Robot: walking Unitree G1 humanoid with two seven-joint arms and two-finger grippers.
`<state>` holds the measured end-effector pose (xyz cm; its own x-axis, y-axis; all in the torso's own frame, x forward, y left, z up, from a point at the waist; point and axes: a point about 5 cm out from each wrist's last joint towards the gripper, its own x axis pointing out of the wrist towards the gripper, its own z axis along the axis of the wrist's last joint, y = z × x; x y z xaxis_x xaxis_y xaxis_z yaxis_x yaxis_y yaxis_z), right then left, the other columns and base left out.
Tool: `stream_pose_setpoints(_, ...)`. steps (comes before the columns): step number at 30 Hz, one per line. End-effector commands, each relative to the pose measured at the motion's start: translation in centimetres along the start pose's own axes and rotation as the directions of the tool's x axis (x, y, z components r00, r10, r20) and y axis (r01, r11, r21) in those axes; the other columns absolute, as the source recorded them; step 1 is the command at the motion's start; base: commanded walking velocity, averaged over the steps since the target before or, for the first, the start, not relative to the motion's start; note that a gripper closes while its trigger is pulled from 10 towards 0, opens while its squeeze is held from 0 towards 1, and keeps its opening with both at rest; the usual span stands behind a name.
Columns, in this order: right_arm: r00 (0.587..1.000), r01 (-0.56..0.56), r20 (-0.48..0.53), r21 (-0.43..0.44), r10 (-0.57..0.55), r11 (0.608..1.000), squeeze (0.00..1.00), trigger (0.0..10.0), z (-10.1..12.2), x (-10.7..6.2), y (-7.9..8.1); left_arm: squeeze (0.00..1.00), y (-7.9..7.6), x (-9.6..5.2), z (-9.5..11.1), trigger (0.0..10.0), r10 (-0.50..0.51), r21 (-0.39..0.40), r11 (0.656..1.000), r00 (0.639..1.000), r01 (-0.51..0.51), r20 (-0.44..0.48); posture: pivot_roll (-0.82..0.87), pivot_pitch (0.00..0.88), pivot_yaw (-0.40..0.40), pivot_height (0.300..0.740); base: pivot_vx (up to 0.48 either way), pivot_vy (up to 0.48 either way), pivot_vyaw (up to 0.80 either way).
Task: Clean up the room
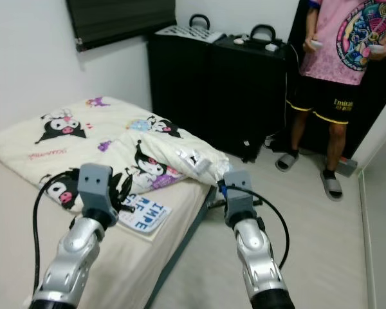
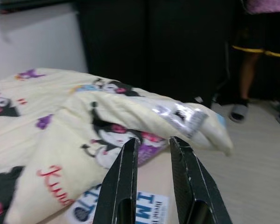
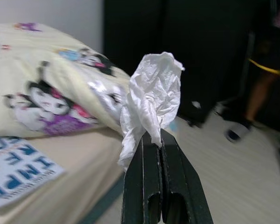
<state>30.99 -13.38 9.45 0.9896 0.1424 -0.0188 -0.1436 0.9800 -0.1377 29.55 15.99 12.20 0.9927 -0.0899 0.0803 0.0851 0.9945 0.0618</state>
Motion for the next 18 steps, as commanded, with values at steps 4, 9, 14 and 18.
stream_pose_setpoints(4, 1.0, 0.031, -0.001, -0.004, -0.031, 1.0, 0.0, 10.0, -0.12, -0.12, -0.56, 0.0, -0.2, 0.25, -0.01, 10.0, -0.008, 0.008, 1.0, 1.0, 0.008, -0.003, 0.09, 0.011, -0.024, 0.74, 0.0, 0.0, -0.8)
stream_pose_setpoints(9, 0.999, 0.043, 0.002, -0.008, -0.043, 0.999, 0.0, 10.0, -0.13, -0.12, -0.7, 0.0, -0.21, 0.32, 0.01, 10.0, -0.009, 0.011, 1.0, 1.0, 0.009, -0.005, 0.09, 0.012, -0.024, 0.74, 0.0, 0.0, -0.8)
stream_pose_setpoints(14, 0.999, 0.043, 0.001, -0.009, -0.043, 0.999, 0.0, 10.0, -0.15, -0.12, -0.74, 0.0, -0.24, 0.3, -0.03, 10.0, -0.009, 0.013, 1.0, 1.0, 0.009, -0.005, 0.09, 0.011, -0.025, 0.74, 0.0, 0.0, -0.8)
stream_pose_setpoints(18, 0.999, 0.043, -0.002, -0.009, -0.043, 0.999, 0.0, 10.0, -0.2, -0.15, -0.77, 0.0, -0.24, 0.25, -0.08, 10.0, -0.007, 0.015, 1.0, 1.0, 0.007, -0.005, 0.09, 0.01, -0.028, 0.74, 0.0, 0.0, -0.8)
